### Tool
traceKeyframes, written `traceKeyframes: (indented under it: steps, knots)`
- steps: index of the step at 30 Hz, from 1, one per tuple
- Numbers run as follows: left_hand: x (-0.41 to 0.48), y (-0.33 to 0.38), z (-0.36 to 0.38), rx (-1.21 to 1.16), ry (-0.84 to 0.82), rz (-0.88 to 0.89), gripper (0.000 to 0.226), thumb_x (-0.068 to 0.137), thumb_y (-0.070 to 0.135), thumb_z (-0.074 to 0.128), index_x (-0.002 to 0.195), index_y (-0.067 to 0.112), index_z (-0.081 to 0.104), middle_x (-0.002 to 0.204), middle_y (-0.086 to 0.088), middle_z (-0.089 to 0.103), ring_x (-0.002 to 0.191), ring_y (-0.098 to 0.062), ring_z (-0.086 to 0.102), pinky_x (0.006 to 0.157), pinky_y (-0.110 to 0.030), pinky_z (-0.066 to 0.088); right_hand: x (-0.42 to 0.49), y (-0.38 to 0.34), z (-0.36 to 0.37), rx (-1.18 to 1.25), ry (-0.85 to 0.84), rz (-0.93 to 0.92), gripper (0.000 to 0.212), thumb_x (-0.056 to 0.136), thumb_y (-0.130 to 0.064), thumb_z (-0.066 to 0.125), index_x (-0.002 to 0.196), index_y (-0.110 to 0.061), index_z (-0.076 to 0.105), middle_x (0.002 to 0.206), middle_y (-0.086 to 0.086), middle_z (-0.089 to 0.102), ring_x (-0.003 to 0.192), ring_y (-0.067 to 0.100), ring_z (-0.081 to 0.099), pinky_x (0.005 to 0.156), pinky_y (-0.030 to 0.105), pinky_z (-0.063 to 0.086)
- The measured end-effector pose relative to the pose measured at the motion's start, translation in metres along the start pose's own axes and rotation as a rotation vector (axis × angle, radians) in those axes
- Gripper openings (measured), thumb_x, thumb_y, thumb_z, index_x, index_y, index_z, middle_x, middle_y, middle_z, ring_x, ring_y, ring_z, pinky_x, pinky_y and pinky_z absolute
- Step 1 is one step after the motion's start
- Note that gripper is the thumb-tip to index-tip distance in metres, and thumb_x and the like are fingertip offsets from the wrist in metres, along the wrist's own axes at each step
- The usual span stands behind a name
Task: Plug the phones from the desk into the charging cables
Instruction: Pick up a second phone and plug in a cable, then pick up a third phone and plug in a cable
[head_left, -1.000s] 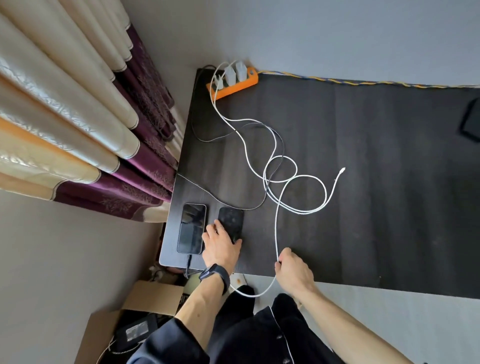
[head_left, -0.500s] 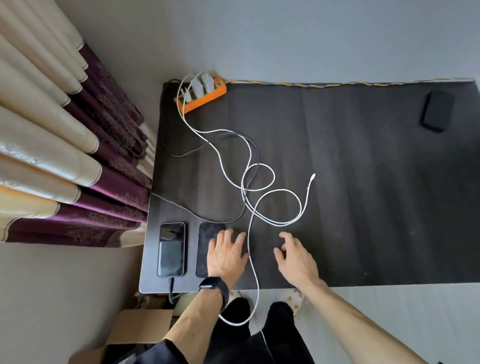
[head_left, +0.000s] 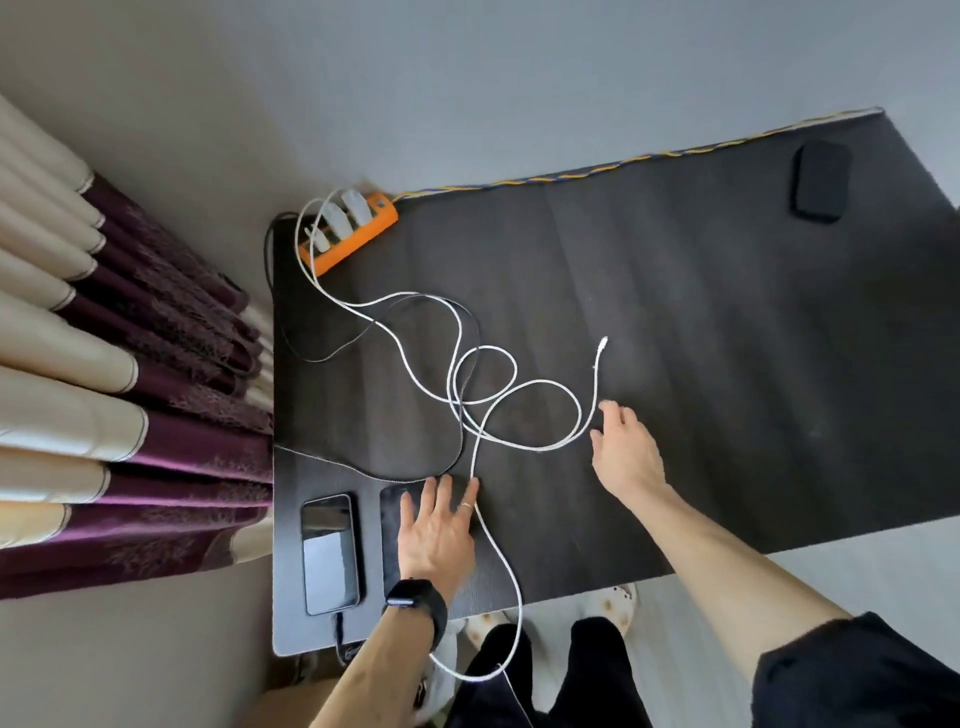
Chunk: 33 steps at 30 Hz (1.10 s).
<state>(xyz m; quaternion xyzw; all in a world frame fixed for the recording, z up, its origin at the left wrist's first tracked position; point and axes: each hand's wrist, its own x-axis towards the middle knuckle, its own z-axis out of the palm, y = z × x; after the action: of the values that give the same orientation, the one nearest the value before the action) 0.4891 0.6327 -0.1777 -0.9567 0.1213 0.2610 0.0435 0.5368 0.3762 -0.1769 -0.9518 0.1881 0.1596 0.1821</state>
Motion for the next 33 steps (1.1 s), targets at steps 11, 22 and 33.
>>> traceKeyframes:
  steps: [11, 22, 33]
  knots:
    - [-0.007, 0.109, -0.064, -0.212, 0.224, 0.322, 0.070, 0.083, 0.026, 0.062, 0.150, 0.022, 0.041, 0.138, -0.005, 0.056, 0.122, -0.030, 0.055, 0.106, -0.045, 0.042, -0.162, 0.133, -0.043, 0.287, 0.243, 0.175, 0.023, 0.094, -0.019, 0.062, 0.115, -0.014, 0.070, 0.122, 0.004, 0.068, 0.116, 0.027, 0.060, 0.100, 0.035, 0.044]
    - [-0.052, 0.341, -0.130, -0.359, 0.262, 0.551, 0.042, 0.092, 0.021, 0.054, 0.134, 0.023, 0.058, 0.138, 0.002, 0.055, 0.123, -0.025, 0.052, 0.104, -0.039, 0.043, -0.247, 0.317, -0.166, 0.368, 0.646, 0.185, 0.024, 0.095, -0.022, 0.063, 0.117, -0.021, 0.071, 0.126, 0.000, 0.066, 0.120, 0.022, 0.054, 0.104, 0.028, 0.037]
    - [-0.061, 0.499, -0.143, -0.466, 0.272, 0.537, 0.032, 0.091, 0.022, 0.056, 0.121, 0.027, 0.066, 0.131, 0.006, 0.058, 0.121, -0.020, 0.053, 0.100, -0.039, 0.048, -0.244, 0.456, -0.251, 0.438, 0.653, 0.107, 0.022, 0.098, -0.026, 0.058, 0.116, -0.023, 0.069, 0.117, -0.008, 0.067, 0.108, 0.007, 0.051, 0.090, 0.017, 0.038]
